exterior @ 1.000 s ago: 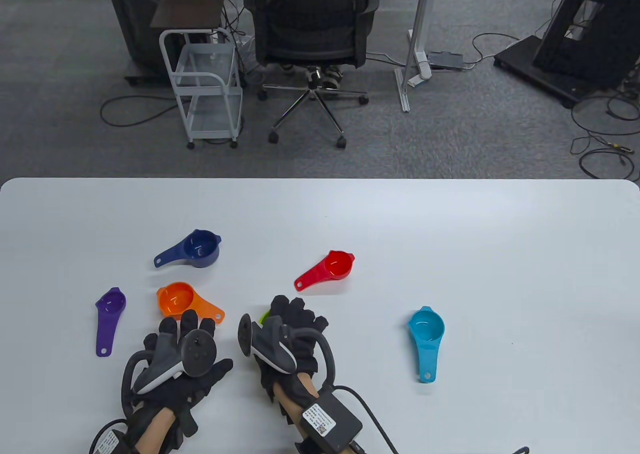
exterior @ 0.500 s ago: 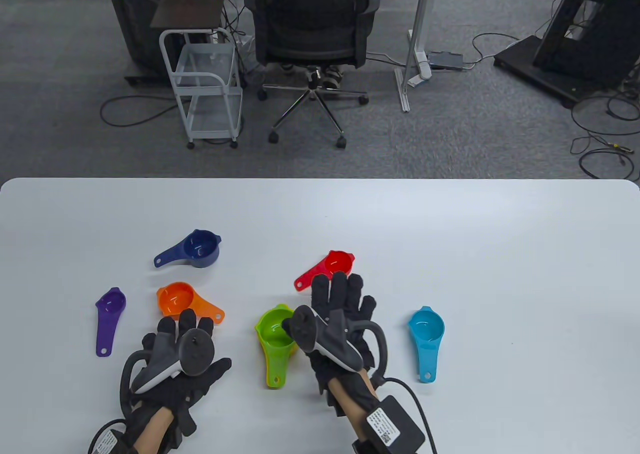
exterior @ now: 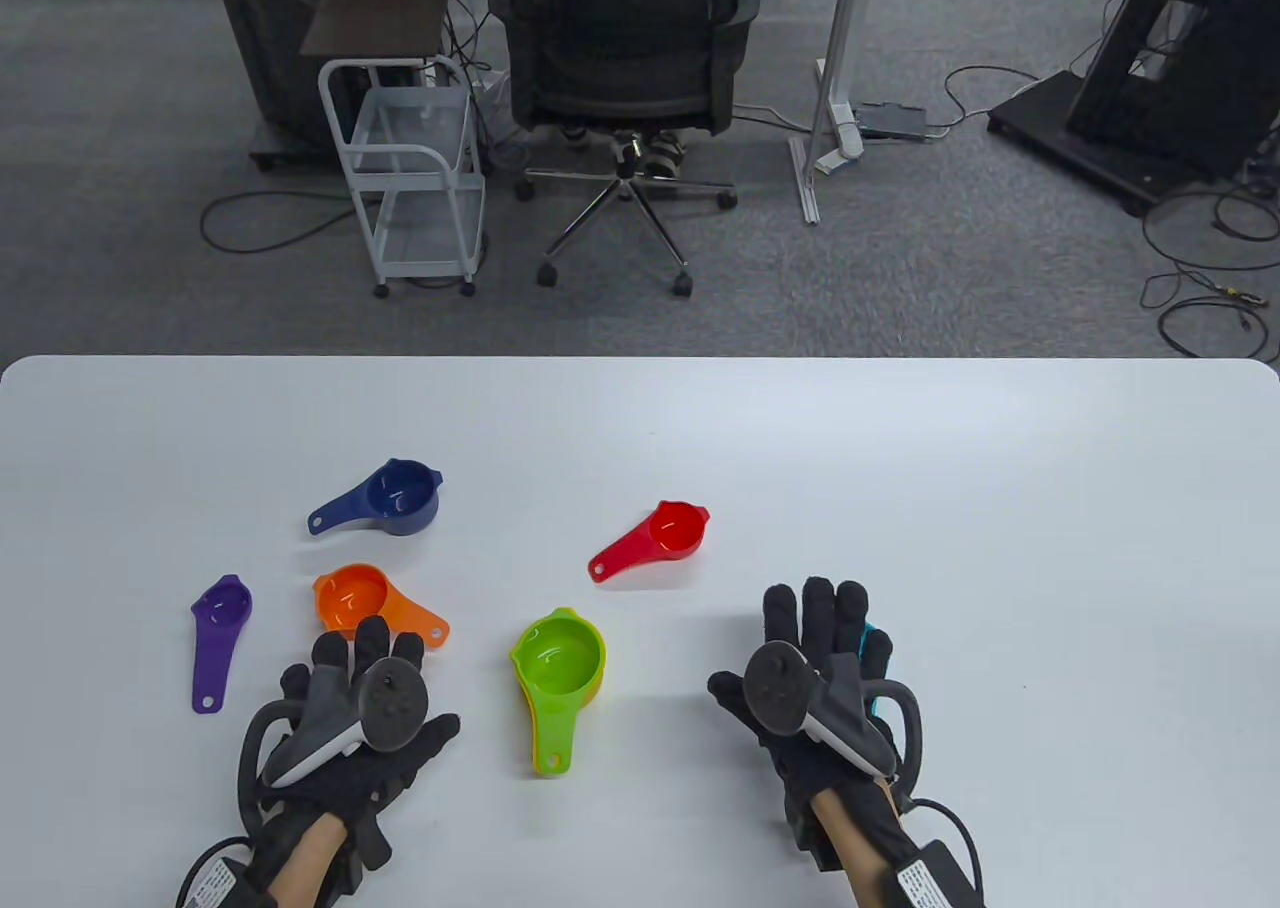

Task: Nest plastic measuring cups

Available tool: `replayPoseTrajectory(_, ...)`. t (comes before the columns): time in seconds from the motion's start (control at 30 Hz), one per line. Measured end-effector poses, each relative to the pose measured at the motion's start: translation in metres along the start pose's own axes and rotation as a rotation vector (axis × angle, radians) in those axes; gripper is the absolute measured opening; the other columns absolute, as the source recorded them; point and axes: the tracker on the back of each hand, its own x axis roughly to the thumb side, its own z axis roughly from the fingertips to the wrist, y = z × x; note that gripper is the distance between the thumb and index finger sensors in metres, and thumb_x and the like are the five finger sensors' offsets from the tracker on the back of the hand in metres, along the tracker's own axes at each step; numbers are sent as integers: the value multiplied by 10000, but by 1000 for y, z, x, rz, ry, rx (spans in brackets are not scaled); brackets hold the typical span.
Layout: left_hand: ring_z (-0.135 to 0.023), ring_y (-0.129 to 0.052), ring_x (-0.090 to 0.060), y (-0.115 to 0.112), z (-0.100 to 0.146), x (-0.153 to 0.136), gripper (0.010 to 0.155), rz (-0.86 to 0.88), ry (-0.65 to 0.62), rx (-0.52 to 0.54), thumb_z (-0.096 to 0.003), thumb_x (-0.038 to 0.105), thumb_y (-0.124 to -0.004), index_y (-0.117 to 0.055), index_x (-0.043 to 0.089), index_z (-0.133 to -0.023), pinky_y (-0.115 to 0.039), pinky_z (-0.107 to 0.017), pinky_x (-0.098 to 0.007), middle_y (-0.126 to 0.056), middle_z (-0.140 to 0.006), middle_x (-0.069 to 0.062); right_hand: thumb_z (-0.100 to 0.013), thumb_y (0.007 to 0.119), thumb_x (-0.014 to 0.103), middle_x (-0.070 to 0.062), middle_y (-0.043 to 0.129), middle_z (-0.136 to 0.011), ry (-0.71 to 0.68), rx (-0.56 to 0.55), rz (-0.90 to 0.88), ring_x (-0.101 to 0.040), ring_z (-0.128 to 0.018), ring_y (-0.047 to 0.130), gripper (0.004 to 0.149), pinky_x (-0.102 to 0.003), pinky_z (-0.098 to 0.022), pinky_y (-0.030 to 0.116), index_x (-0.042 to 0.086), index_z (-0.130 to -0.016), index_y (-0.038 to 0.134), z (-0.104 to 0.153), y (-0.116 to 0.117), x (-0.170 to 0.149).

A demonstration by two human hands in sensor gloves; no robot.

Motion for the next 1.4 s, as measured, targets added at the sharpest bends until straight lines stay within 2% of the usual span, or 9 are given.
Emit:
replayPoseTrajectory(0.37,-1053,-163,-634,4,1,8,878,16,-21,61,-518,660,-534,-200,185,-1176,-162,-641,-789,-106,-1211,-216,-501,470,652,-424,97,-1160,-22,45,-108,-651,-962,50,971,-830,-647,229,10,-1165,172,1,1,-16)
replayPoseTrajectory(0.53,-1074,-197,-623,25,-12,-6,866,8,16,181,-520,655,-543,-225,192,-1179,-176,-654,-791,-129,-1223,-205,-501,474,651,-418,99,-1165,-35,53,-118,-647,-968,49,970,-830,-650,221,12,-1167,177,0,-1,-14)
replayPoseTrajectory(0.73,-1099,-233,-603,72,-59,-43,846,141,78,245,-523,644,-562,-247,213,-1181,-189,-676,-790,-146,-1231,-188,-504,477,648,-418,98,-1167,-29,74,-115,-645,-971,48,966,-831,-650,215,12,-1169,182,-3,2,-15)
replayPoseTrajectory(0.87,-1099,-258,-609,94,-102,-57,811,45,142,174,-524,642,-588,-269,282,-1177,-213,-677,-794,-151,-1231,-173,-507,480,645,-418,102,-1166,-10,100,-114,-647,-970,51,962,-831,-649,216,11,-1168,189,-6,6,-18)
replayPoseTrajectory(1.0,-1110,-236,-592,107,-147,-58,801,-13,109,69,-506,656,-675,-266,416,-1151,-223,-691,-788,-120,-1231,-106,-511,484,641,-415,102,-1166,19,122,-125,-648,-971,53,956,-831,-649,214,10,-1169,193,-10,10,-23)
replayPoseTrajectory(1.1,-1122,-209,-568,105,-174,-55,805,-64,70,-57,-489,633,-755,-252,512,-1105,-222,-707,-780,-68,-1217,-47,-513,485,639,-413,99,-1168,32,134,-127,-647,-972,51,952,-831,-649,211,14,-1169,193,-12,12,-25)
replayPoseTrajectory(1.23,-1124,-253,-565,93,-200,-58,810,-26,32,-93,-468,559,-868,-316,573,-1061,-286,-702,-793,-59,-1201,-38,-516,488,637,-406,100,-1170,28,146,-141,-645,-974,48,943,-830,-651,206,23,-1170,195,-13,15,-27)
replayPoseTrajectory(1.3,-1118,-256,-577,87,-211,-61,818,0,27,-153,-472,516,-900,-328,577,-1054,-295,-698,-800,-51,-1196,-45,-518,489,635,-403,97,-1172,27,155,-146,-642,-976,46,939,-829,-652,203,27,-1171,196,-13,16,-26)
replayPoseTrajectory(1.4,-1126,-439,-541,83,-220,-58,828,-33,35,-143,-499,404,-913,-318,582,-1046,-392,-727,-762,-178,-1234,-69,-518,489,636,-395,94,-1175,27,170,-131,-639,-980,46,938,-827,-656,199,33,-1172,194,-15,19,-25)
